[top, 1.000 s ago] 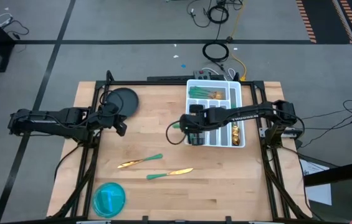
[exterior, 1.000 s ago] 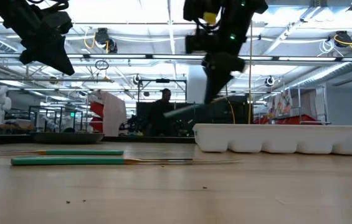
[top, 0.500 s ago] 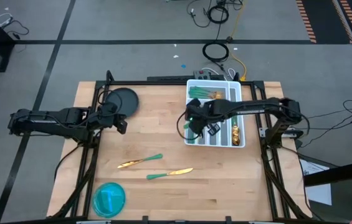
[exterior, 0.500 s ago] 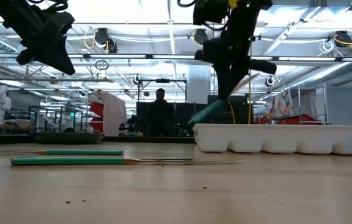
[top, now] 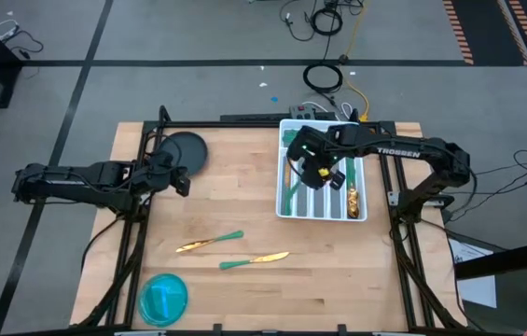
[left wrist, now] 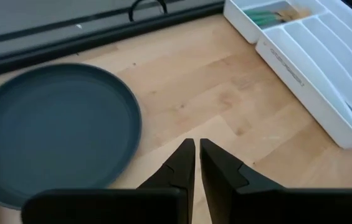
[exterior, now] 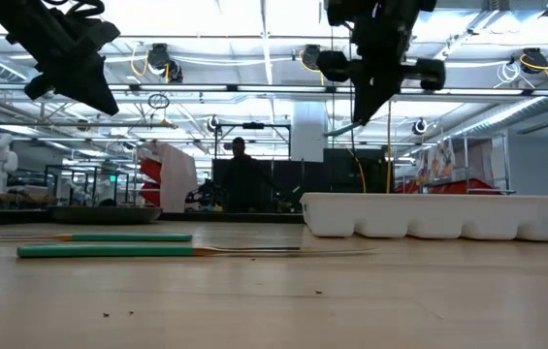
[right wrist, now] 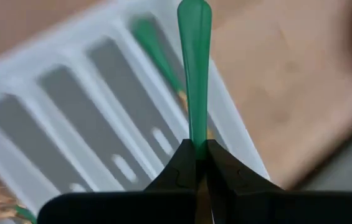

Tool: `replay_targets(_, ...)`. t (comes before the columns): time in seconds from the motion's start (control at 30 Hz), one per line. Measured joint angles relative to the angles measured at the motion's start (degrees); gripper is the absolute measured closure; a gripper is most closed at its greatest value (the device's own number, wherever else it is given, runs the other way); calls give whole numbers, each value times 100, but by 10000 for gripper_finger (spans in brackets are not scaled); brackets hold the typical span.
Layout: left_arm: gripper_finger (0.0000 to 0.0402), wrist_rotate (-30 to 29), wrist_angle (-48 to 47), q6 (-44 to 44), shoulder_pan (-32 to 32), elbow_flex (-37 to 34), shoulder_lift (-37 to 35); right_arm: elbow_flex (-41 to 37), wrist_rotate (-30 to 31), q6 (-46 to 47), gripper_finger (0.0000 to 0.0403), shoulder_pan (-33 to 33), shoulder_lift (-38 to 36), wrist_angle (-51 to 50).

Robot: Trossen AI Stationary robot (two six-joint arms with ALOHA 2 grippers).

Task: Sort silverware
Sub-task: Put the green knife into the silverware tray

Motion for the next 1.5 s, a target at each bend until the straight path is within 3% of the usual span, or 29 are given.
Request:
replay_targets(0.27,369,-525,-22,4,0,0,0,0,-677,-961,402,-357,130,-151)
replay_targets(0.5,369,-779,-27,47,0,0,2,0,-981,-1776,402,-521,692,-239)
replay_targets(0.83,369,-855,-87,45,0,0,2,0,-1035,-2714,402,-525,1200,95)
replay_targets(1.23,369,-1141,-172,47,0,0,2,0,-1522,-2963,402,-488,1271,732)
replay_targets(1.5,369,-1154,-192,-2,0,-212,2,194,-1578,-3148,403,-488,1702,877)
